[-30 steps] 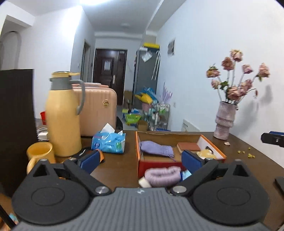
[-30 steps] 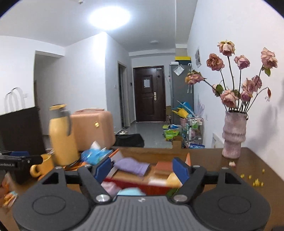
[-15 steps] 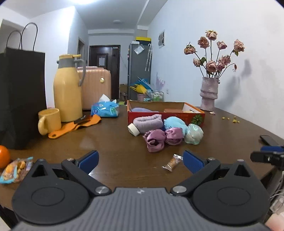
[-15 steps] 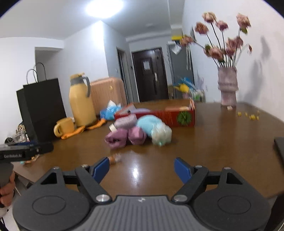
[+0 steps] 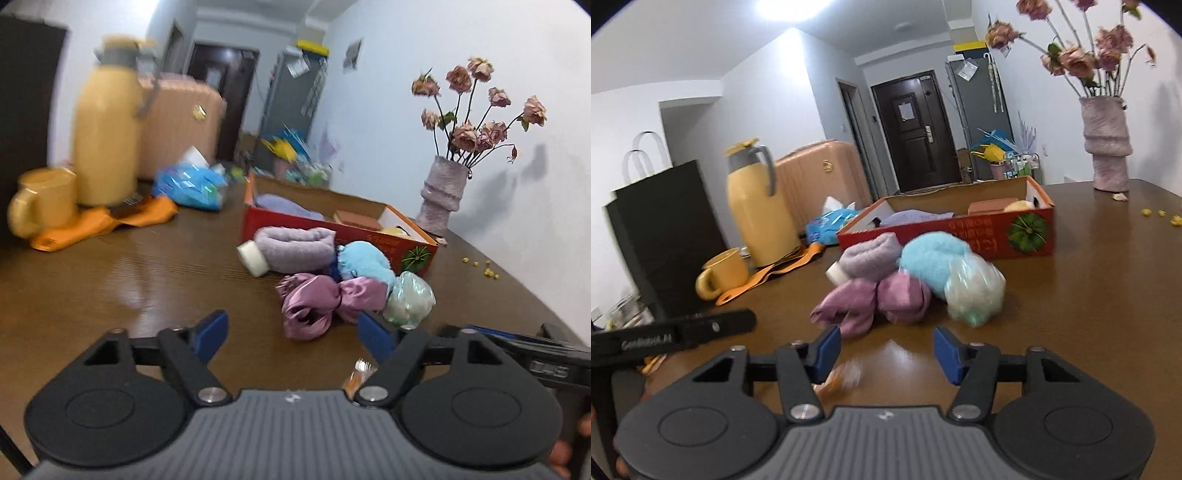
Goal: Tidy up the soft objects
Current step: 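Move both grippers back to the pink satin bow, then grasp the pink satin bow with both grippers and lift it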
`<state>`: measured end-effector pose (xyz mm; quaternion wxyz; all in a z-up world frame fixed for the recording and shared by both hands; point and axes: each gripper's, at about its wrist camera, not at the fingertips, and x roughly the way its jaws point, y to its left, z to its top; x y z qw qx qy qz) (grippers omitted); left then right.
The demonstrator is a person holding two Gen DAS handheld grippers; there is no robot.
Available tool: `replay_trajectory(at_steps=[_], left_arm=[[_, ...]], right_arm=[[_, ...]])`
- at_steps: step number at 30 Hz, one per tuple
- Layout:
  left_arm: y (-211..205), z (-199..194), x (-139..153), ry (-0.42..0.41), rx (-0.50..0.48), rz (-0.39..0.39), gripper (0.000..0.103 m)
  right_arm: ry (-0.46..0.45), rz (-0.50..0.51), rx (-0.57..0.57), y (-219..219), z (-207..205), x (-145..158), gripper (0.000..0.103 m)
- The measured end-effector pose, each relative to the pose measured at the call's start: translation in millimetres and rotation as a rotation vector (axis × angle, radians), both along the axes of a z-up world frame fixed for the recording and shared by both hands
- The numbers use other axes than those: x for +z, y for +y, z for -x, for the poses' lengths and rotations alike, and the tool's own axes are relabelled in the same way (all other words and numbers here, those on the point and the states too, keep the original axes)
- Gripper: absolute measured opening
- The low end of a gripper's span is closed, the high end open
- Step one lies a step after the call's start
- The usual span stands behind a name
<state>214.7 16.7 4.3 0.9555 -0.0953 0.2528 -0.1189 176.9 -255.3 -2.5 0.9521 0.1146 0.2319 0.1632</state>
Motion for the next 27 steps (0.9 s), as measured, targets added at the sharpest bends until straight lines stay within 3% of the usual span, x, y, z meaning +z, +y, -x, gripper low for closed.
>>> replay_trajectory(at_steps=[4,6,7,8,9,11,14,19,23,27], left_arm=[[-4,-59,-16,0.091,-0.062,0.047,0.062],[-6,-79,-24,0.134,-0.098,0.072,0.043],[-6,-86,-29,0.146,-0.121,0.078,0.027],[-6,-92,-33,0.158,-0.141,0.085,0.017],[-7,-95,-36,0.160,-0.153,0.094,0.017],[-5,-98,-40,0.165,-0.169,0.112,0.008],[-5,-96,-36,0.162,-0.168,0.126,0.007],[-6,-64,-2,0.072,-0.171,0.130,0.006],[-8,-12,25,0.002,-0.245,0.159,0.006],[-13,36,20,0.013,-0.340,0.157,0.006]], right_arm=[[0.047,0.027,-0.026,15,-64,-5,0.056],[0.070,0.026,-0.025,20,-89,-9,0.055],[0.087,0.024,-0.025,21,-99,-12,0.046],[0.102,0.019,-0.020,23,-108,-16,0.036],[0.122,0.011,-0.015,24,-116,-21,0.024],[0.124,-0.027,-0.008,25,-121,-28,0.023],[0.101,-0.041,0.007,27,-119,-28,0.016],[0.041,-0.074,0.034,25,-94,-4,0.012],[-0.036,-0.070,0.075,12,-38,21,0.012],[-0.036,-0.050,0.087,-3,23,20,0.012]])
